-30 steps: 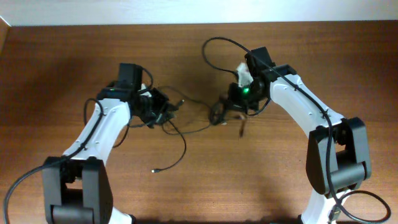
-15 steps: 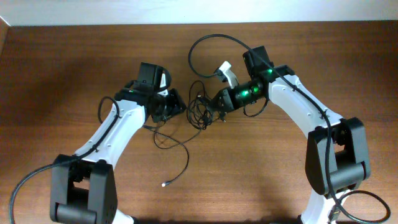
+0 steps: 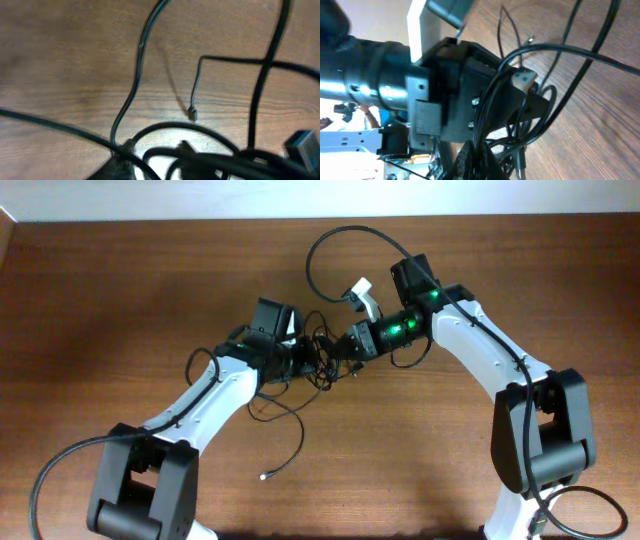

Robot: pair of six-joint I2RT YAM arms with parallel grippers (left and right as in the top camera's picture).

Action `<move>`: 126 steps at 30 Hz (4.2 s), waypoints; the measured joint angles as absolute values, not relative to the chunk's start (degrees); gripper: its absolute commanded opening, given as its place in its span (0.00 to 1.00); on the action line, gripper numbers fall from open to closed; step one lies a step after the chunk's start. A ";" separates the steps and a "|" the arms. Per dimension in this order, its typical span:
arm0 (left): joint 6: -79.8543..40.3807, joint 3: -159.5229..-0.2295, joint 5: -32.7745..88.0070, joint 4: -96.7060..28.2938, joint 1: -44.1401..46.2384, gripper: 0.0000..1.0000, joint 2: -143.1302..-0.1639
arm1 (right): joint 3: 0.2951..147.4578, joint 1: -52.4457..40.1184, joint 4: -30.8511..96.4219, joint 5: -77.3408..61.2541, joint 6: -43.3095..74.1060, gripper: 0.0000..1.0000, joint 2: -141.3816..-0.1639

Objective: Untangle cables

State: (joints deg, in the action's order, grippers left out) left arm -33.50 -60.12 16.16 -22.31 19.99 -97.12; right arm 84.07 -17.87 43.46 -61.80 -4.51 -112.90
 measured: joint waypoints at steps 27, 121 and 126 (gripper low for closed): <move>-49.30 -57.63 33.69 -24.40 1.93 0.00 -89.01 | 84.03 -14.90 50.74 -50.24 12.12 0.45 -113.23; -47.05 -56.58 27.51 -28.47 -25.87 0.00 -89.01 | 71.79 0.49 48.31 1.37 23.81 0.11 -90.37; -47.64 -56.58 16.49 -25.65 -27.22 0.00 -89.01 | 71.77 2.37 52.34 13.61 23.51 0.13 -89.82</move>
